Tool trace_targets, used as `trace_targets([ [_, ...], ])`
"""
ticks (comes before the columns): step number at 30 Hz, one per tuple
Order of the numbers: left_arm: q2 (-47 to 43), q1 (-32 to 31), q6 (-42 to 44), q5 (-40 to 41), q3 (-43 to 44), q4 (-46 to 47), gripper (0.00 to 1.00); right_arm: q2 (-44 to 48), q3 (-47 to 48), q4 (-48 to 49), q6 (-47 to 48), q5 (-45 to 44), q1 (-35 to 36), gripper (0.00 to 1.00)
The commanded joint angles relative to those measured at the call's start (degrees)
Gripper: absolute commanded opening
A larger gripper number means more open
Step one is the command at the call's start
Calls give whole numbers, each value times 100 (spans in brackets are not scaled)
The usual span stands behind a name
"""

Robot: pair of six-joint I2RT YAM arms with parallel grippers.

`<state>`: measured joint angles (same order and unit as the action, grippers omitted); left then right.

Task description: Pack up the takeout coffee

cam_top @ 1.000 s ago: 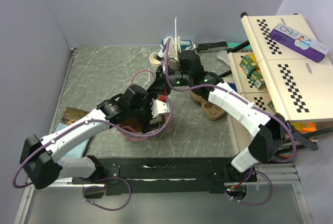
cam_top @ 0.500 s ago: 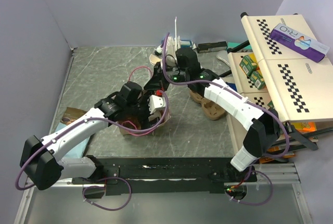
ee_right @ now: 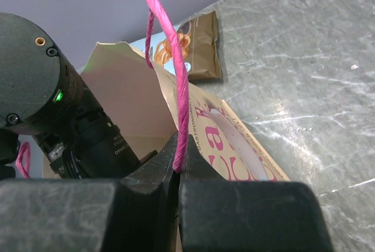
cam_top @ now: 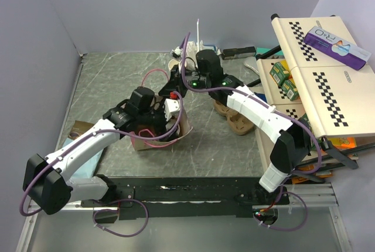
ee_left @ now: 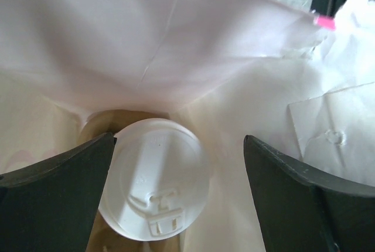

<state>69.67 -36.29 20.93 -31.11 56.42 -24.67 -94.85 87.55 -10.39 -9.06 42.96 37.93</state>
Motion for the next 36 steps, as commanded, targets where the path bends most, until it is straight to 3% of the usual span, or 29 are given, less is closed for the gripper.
trace_targets([
  [1, -314, 456, -309, 167, 730, 1008, 97, -297, -115, -1228, 115, -385, -471, 0],
  [20, -480, 500, -45, 9, 211, 999, 71, -289, -10, -1299, -140, -508, -550, 0],
  [32, -358, 500, -62, 123, 677, 1350, 69, -359, 175, -1255, -96, -658, -603, 0],
  [36, -393, 509, -176, 149, 677, 1456, 68, -403, 245, -1237, -52, -570, -585, 11],
])
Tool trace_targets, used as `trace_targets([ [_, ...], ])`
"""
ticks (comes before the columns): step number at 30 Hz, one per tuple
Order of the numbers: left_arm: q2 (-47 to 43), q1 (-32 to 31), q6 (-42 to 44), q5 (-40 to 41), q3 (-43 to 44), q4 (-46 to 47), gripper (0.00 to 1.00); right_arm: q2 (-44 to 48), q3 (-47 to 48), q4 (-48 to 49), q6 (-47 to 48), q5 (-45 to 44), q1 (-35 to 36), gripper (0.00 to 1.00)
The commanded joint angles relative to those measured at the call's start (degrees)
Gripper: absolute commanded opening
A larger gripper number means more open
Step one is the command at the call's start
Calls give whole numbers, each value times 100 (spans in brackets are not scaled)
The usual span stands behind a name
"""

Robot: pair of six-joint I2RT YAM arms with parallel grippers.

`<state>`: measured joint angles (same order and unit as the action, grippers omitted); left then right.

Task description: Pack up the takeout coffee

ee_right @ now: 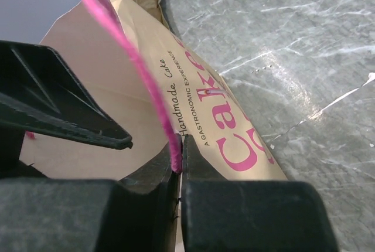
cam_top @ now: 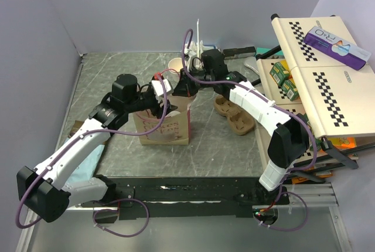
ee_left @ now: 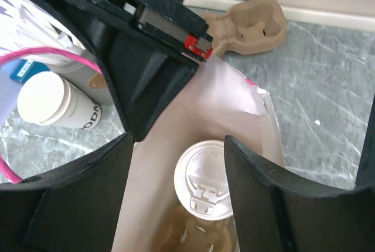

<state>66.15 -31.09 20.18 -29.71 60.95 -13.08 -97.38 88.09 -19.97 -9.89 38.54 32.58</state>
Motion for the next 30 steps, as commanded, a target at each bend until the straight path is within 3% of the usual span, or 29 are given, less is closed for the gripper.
trace_targets([
  [1, -32, -20, -198, 44, 268, 306, 68, -149, 191, -271, 40, -93, -58, 13],
  [9, 29, -20, -270, 176, 576, 131, 67, 26, 226, -148, 101, -145, -59, 39],
  [15, 73, -11, -234, 273, 787, 60, 66, 193, 243, -113, 198, -198, -59, 52],
  [30, 126, -20, -190, 361, 1164, -71, 67, 580, 190, -60, 444, -532, -67, 70],
])
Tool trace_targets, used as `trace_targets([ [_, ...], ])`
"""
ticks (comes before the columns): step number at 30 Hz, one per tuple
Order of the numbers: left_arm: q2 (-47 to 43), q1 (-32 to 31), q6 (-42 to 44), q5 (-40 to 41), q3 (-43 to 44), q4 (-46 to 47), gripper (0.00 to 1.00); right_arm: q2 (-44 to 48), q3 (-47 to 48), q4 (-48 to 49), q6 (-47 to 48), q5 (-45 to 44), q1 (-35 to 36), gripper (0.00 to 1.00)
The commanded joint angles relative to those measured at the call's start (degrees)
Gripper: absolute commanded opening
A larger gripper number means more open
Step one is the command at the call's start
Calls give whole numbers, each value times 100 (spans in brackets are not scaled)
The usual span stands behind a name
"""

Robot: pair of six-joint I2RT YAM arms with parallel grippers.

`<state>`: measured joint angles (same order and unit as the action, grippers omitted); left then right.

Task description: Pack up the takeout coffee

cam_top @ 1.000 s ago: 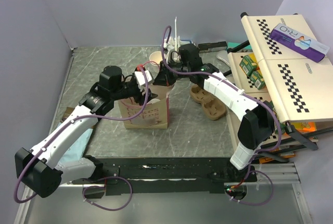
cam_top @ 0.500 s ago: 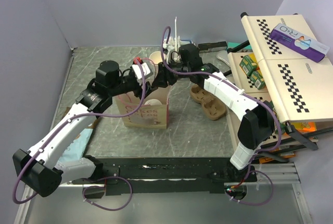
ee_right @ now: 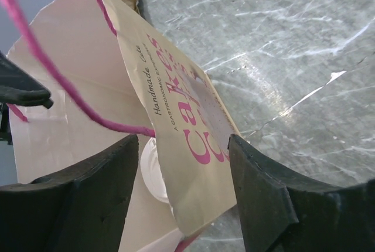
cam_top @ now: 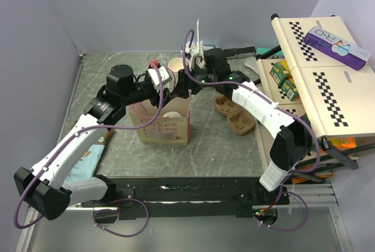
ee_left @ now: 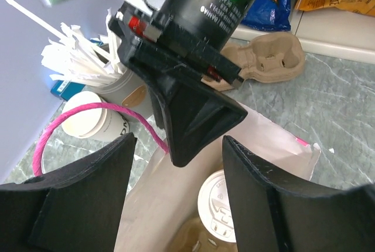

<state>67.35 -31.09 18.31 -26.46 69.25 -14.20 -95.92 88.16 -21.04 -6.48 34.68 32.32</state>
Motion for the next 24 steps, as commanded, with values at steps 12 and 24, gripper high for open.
trace_targets([
  [12, 111, -20, -178, 228, 948, -180, 80, 715, 307, 100, 252, -75, -120, 86],
  [24, 15, 111, -73, 1564, 1547, -215, 99, 1153, 597, -181, 533, -109, -620, 100],
])
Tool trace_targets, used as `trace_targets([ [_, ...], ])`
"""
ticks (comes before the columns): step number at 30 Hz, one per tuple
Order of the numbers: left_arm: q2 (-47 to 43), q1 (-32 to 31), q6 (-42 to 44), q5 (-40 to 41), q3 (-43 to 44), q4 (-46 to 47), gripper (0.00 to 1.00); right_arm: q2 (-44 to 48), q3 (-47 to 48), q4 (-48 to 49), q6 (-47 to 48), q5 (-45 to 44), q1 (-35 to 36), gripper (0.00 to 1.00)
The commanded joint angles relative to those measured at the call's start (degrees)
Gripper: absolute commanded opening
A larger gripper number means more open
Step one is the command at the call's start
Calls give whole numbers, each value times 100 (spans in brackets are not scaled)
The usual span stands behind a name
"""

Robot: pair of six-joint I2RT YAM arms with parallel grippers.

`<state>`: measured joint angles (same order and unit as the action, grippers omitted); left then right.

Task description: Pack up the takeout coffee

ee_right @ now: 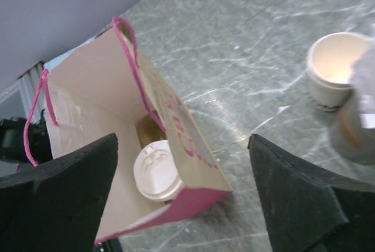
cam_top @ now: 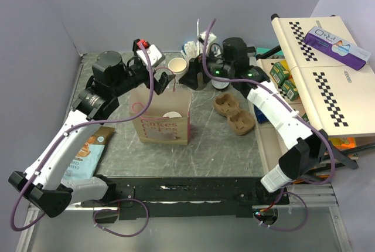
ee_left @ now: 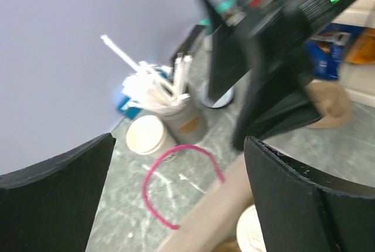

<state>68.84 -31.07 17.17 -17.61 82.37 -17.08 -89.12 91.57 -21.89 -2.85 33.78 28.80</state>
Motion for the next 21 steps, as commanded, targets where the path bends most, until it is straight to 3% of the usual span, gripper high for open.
trace_targets([
  [1, -151, 153, 76, 767, 245, 91, 99, 527, 256, -114, 206, -55, -313, 100],
  [8, -108, 794, -21, 1259, 429, 83, 99, 633, 555, -834, 636, -539, -708, 100],
  [14, 86, 1216, -353, 1242, 675, -190, 99, 607, 485, -747, 891, -986, -937, 99],
  [20, 68, 1691, -1084, 680, 640, -304, 99, 1, 765, -430, 1653, -865, -955, 75],
  [21, 68, 1727, -1075, 584, 631, -322, 99, -261, 957, -456, 1830, -716, -955, 67],
])
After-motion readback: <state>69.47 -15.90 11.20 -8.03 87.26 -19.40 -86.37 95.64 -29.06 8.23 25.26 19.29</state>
